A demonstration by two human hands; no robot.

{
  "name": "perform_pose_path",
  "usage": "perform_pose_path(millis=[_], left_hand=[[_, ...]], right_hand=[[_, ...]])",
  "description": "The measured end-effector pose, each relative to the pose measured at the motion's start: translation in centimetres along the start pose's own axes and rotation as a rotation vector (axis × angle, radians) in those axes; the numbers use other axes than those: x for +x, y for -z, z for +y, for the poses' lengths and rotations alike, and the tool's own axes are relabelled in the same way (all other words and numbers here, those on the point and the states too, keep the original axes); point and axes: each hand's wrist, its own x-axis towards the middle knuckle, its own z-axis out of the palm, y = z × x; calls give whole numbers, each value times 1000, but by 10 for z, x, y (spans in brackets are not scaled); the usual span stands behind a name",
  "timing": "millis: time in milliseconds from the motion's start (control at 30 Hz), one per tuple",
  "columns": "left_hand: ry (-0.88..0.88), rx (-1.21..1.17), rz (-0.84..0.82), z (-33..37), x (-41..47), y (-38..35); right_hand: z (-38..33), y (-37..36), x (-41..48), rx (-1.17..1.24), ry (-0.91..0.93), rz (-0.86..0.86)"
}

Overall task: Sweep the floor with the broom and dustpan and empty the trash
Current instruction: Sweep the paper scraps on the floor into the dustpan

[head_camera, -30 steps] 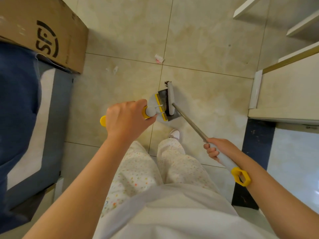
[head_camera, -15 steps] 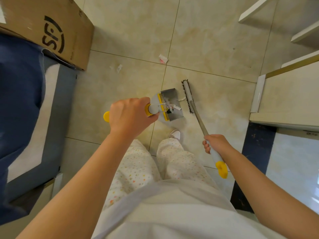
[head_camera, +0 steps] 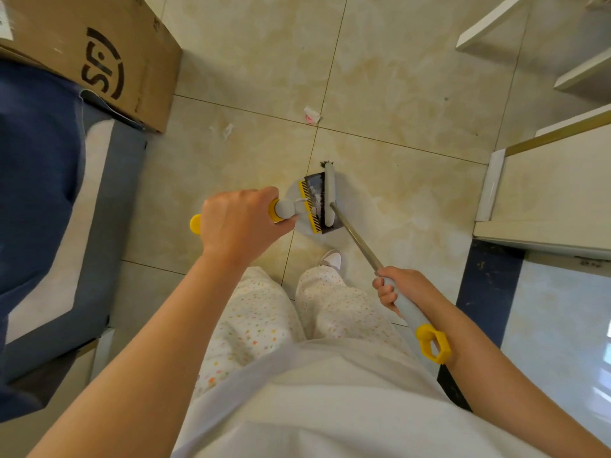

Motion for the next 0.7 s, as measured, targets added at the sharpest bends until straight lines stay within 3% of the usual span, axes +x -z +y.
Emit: perform_pose_path(millis=[200,433,700], left_hand=[[121,-20,53,8,-18,-2],[303,-79,91,-32,-22,8],[440,-160,54,-91,17,29]], right_hand=[[-3,0,-13,-251,119,101],[-20,-21,-17,-460,226,174],[-62,-82,-13,-512,285,245]])
